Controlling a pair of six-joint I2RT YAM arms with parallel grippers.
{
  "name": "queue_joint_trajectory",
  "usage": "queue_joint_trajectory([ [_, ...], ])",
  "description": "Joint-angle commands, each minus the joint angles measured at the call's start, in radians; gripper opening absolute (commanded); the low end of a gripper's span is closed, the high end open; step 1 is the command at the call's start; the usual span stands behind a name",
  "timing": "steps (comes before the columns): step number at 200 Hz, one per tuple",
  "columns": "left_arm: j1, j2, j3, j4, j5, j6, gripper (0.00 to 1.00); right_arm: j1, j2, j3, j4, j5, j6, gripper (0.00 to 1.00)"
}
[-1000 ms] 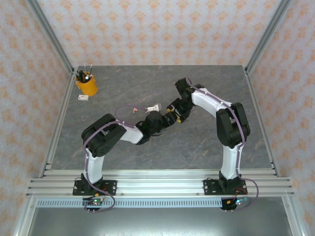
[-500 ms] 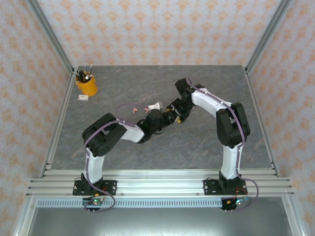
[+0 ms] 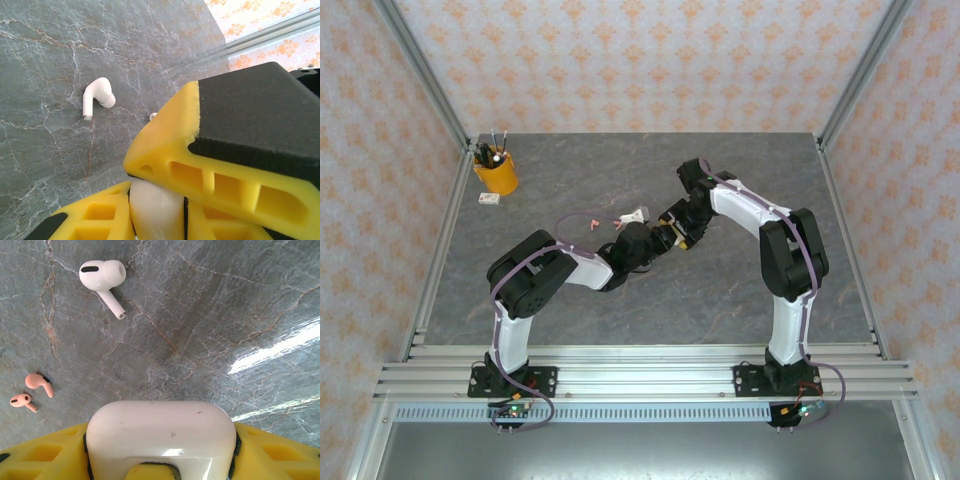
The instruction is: Insert the wireless bluetooth earbuds into the charging case
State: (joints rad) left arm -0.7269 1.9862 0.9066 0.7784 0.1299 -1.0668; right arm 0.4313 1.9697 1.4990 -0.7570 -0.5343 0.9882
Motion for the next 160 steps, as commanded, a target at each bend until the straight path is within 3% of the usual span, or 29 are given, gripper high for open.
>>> queue_joint_trajectory([
  [1, -0.009, 0.001, 0.015, 0.022, -0.015, 0.024, 0.09, -0.001, -0.021, -0.016, -0.004, 0.0, 0.01, 0.64],
  [28, -0.009, -0.013, 0.014, -0.002, -0.002, 0.027, 0.0, -0.017, -0.032, 0.016, -0.009, 0.007, -0.011, 0.71],
  [62, -0.003, -0.058, 0.013, -0.073, 0.075, 0.07, 0.0, -0.087, -0.116, -0.001, 0.049, 0.02, -0.055, 0.79],
  [91, 0.053, -0.137, 0.01, -0.145, 0.235, 0.125, 0.0, -0.159, -0.237, -0.11, 0.199, -0.007, -0.176, 0.88],
  [129, 0.176, -0.211, 0.061, -0.266, 0.531, 0.2, 0.0, -0.211, -0.357, -0.249, 0.346, -0.147, -0.439, 0.84],
  [160, 0.229, -0.253, 0.147, -0.442, 0.658, 0.3, 0.0, -0.212, -0.43, -0.342, 0.413, -0.289, -0.609, 0.81],
])
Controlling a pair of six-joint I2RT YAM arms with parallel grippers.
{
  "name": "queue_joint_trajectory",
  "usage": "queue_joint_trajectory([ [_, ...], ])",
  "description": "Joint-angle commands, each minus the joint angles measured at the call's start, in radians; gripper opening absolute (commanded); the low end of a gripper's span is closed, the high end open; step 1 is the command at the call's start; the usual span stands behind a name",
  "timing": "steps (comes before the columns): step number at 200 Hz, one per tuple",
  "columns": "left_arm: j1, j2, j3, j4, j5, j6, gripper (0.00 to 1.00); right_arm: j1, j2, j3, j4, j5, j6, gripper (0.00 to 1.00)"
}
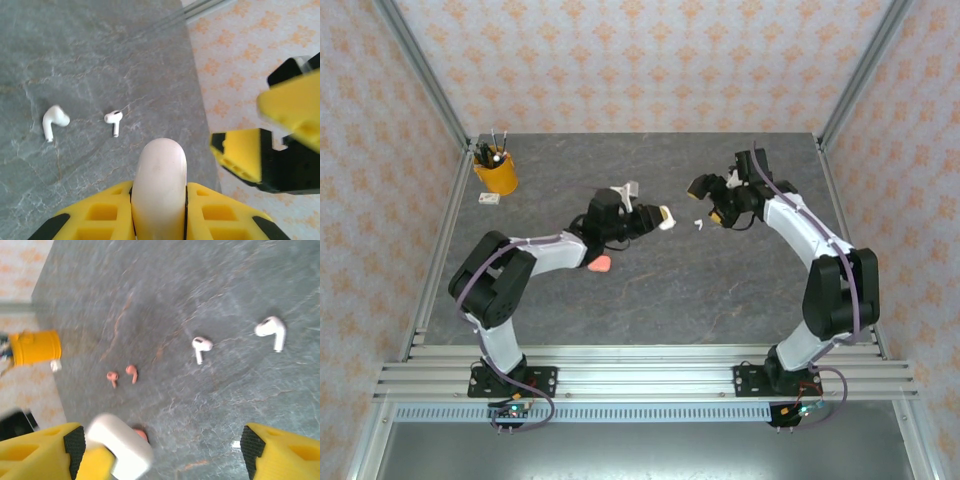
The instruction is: Insert the wireless bluetooth earbuds into the charging case
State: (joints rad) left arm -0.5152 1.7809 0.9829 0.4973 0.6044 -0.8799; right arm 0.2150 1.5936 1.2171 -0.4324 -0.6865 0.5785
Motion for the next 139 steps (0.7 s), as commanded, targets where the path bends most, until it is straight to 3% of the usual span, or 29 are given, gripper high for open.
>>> queue_joint_trajectory([
  [1, 0.018, -0.048, 0.073, -0.165, 0.189, 0.115, 0.0, 0.005, -0.056, -0.063, 0.089, -0.141, -0.203, 0.81],
  [49, 0.034, -0.046, 0.161, -0.249, 0.266, 0.154, 0.0, 0.007, -0.097, -0.16, 0.18, -0.241, -0.203, 0.76],
  [139, 0.034, -0.037, 0.186, -0.261, 0.247, 0.15, 0.0, 0.038, -0.112, -0.177, 0.205, -0.278, -0.184, 0.73],
])
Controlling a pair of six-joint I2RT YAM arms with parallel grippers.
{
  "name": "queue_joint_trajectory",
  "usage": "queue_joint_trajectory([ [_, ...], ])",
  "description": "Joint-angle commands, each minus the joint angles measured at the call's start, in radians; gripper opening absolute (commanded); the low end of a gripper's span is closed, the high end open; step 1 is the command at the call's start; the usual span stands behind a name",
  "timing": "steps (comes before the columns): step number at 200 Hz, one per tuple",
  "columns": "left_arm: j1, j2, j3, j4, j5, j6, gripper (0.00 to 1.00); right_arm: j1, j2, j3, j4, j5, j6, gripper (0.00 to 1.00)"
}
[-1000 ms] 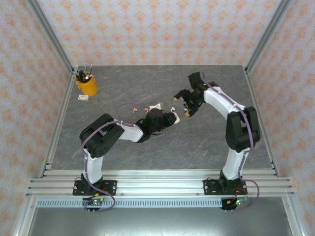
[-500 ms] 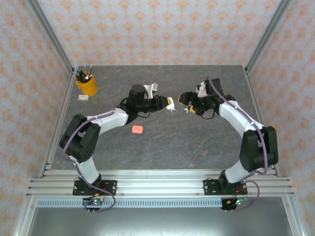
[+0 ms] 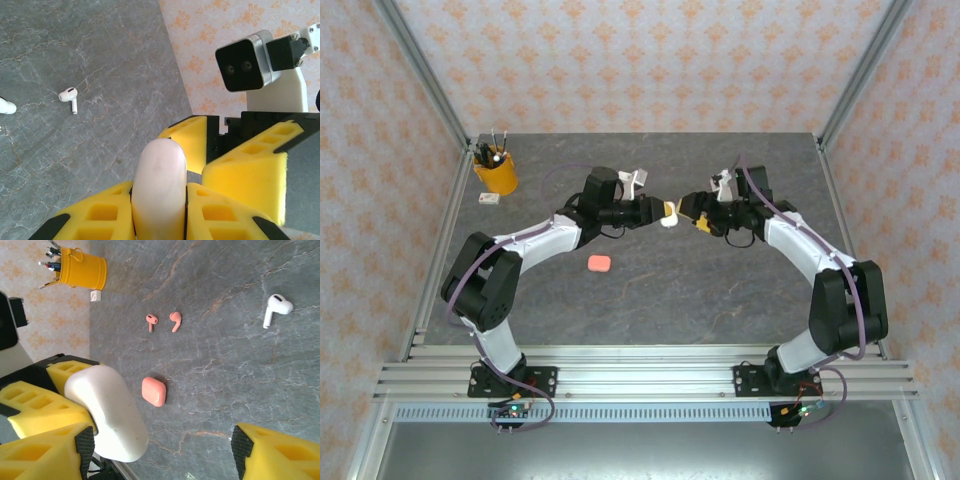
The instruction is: Insert the wireless bluetooth earbuds into the charging case
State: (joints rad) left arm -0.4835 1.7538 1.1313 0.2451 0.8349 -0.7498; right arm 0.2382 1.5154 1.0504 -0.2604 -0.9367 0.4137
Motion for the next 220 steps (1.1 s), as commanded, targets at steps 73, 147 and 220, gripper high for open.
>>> queue_joint_trajectory([
  [73, 0.002, -0.021, 0.061, 0.019, 0.025, -0.008, 0.0, 0.009, 0.018, -0.04, 0.038, 0.037, -0.031, 0.67],
  [147, 0.002, -0.057, 0.063, 0.007, 0.03, 0.001, 0.0, -0.023, 0.069, -0.037, 0.059, 0.068, 0.012, 0.64],
  [220, 0.002, -0.02, 0.07, 0.029, 0.07, -0.005, 0.0, -0.056, -0.057, -0.049, -0.023, -0.015, -0.064, 0.64],
])
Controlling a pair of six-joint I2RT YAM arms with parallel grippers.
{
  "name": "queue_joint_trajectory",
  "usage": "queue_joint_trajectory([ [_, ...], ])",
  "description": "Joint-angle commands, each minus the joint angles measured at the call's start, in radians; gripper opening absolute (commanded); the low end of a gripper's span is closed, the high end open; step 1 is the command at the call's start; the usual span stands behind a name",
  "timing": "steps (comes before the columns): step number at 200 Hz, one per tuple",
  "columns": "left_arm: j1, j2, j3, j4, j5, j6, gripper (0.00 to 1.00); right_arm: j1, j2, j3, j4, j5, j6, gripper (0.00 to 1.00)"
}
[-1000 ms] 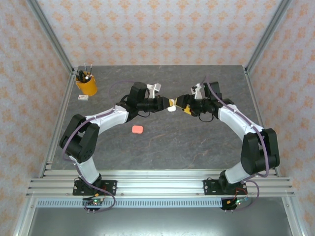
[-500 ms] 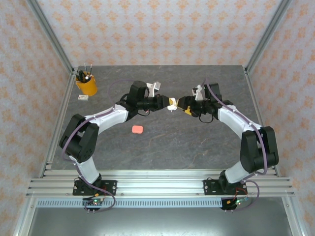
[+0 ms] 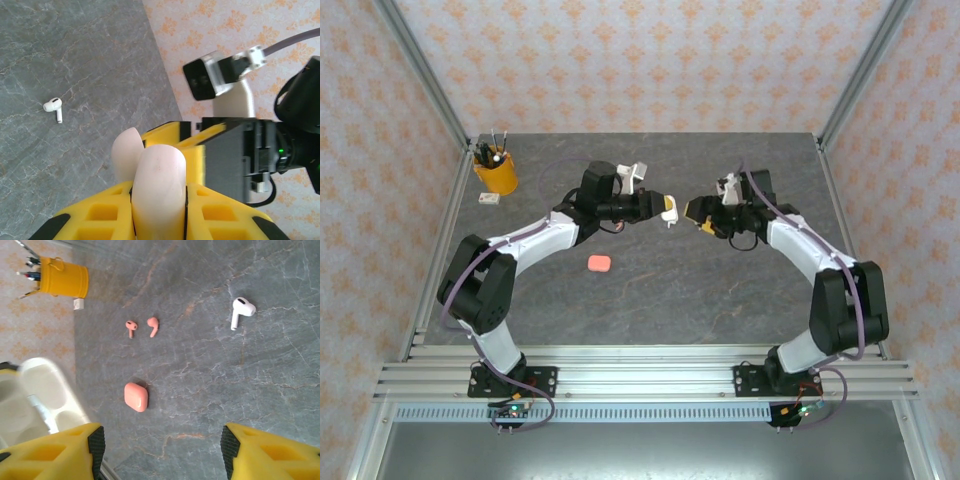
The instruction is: Insert the wireless bluetooth earbuds into the charging case
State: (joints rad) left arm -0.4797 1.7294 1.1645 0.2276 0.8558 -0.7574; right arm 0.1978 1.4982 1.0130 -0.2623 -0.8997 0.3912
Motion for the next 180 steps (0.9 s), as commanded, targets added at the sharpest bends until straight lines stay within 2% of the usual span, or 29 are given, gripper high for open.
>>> queue_joint_trajectory([
  [1, -0.002, 0.006, 0.037, 0.047, 0.051, 0.002, 0.0, -0.016, -0.039, -0.012, -0.019, -0.055, -0.041, 0.64],
  [60, -0.001, 0.06, 0.069, 0.145, 0.116, -0.076, 0.0, -0.02, -0.025, -0.025, 0.116, -0.167, 0.025, 0.6],
  [109, -0.002, 0.078, 0.091, 0.171, 0.126, -0.101, 0.0, -0.02, -0.007, -0.024, 0.151, -0.176, 0.046, 0.55],
  [180, -0.002, 0.075, 0.097, 0.178, 0.144, -0.112, 0.0, -0.02, 0.014, -0.024, 0.183, -0.163, 0.059, 0.43],
])
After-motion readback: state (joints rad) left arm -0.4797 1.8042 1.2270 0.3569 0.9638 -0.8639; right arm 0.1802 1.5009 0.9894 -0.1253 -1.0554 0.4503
